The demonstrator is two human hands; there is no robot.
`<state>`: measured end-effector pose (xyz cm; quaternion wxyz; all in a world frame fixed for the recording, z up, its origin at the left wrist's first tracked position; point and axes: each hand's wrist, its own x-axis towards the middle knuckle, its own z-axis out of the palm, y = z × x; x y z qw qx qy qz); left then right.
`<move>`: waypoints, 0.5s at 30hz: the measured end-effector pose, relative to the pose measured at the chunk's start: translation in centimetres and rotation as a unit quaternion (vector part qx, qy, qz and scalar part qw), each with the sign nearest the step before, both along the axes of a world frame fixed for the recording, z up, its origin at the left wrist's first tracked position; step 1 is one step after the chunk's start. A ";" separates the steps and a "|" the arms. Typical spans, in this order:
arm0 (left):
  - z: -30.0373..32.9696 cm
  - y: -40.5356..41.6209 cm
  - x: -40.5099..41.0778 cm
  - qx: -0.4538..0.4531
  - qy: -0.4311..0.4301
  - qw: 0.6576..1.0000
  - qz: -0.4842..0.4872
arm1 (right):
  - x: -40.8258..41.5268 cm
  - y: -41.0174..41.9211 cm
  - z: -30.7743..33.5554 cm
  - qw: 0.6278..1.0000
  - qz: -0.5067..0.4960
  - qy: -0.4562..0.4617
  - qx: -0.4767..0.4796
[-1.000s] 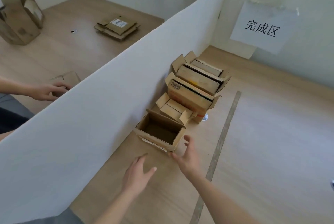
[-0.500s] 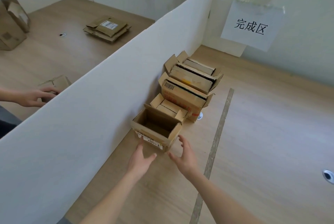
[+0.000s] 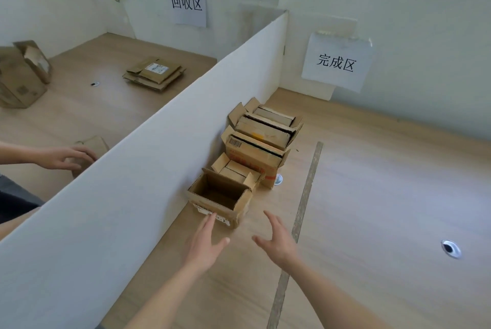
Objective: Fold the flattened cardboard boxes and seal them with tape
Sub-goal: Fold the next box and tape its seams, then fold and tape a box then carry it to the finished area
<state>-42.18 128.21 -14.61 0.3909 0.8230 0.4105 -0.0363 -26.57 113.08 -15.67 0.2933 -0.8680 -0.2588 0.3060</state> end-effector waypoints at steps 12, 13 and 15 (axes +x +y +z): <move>17.3 -26.3 11.3 0.171 -0.069 0.971 -0.152 | 5.6 -30.5 17.1 0.978 -0.053 -0.202 -0.004; 18.6 -29.8 12.2 0.178 -0.078 0.965 -0.176 | 5.6 -34.6 18.6 0.973 -0.065 -0.219 -0.011; 21.3 -37.3 13.8 0.207 -0.096 0.947 -0.228 | 5.4 -43.1 21.6 0.964 -0.093 -0.249 -0.029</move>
